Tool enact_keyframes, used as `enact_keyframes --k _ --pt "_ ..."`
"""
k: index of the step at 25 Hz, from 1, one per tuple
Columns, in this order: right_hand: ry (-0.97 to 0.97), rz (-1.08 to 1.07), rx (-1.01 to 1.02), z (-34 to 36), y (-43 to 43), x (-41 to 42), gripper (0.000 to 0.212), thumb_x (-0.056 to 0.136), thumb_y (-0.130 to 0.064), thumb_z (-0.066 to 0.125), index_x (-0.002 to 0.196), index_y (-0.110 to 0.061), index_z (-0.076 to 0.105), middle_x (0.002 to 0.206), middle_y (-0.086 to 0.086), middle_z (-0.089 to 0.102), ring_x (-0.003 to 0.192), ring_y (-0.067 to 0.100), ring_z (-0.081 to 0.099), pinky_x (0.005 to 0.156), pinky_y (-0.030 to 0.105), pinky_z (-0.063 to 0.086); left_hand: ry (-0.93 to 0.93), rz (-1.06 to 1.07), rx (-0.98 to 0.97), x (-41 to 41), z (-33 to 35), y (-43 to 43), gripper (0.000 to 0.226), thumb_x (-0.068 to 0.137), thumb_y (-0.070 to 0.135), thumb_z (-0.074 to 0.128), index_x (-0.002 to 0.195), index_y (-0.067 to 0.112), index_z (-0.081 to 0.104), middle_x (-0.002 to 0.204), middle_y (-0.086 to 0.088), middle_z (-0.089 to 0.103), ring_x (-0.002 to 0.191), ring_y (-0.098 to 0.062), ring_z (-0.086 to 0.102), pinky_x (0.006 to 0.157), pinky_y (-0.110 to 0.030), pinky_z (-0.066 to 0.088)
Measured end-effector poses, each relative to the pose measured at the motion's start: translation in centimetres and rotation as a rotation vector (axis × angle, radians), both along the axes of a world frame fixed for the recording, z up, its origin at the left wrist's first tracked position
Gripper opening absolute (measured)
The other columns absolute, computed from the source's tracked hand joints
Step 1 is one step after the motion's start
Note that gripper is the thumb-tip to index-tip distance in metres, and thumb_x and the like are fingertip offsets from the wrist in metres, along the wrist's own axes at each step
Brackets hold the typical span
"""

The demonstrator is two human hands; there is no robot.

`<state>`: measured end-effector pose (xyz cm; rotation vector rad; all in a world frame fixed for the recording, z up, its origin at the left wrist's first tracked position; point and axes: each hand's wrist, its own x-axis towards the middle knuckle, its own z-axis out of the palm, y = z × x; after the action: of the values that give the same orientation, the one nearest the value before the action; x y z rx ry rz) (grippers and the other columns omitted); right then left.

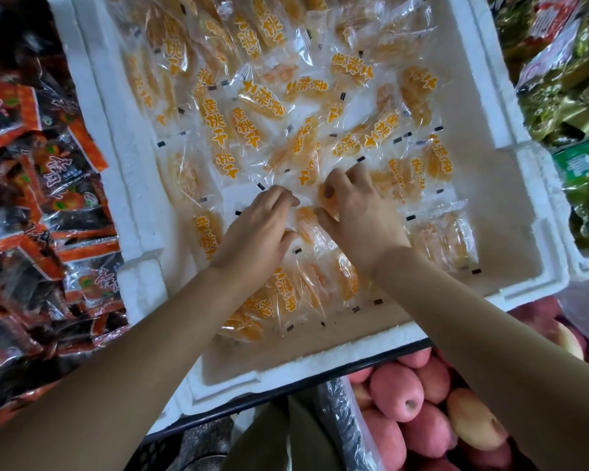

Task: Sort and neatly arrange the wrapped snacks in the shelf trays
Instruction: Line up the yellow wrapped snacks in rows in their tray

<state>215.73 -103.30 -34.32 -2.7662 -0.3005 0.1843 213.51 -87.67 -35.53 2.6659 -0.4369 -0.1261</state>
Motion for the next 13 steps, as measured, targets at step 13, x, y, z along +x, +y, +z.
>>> enact_keyframes --k 13 --pt "0.142 -0.321 0.339 0.1 2.0 3.9 0.041 0.094 -0.03 0.047 0.126 -0.01 0.031 0.114 0.009 0.062 0.104 0.029 0.058 0.074 0.034 0.043 -0.041 0.16 -0.074 5.6 1.6 -0.8 0.04 0.09 0.026 0.057 0.12 -0.001 0.054 0.113 -0.02 0.059 0.107 -0.038 0.051 0.091 -0.042 0.039"
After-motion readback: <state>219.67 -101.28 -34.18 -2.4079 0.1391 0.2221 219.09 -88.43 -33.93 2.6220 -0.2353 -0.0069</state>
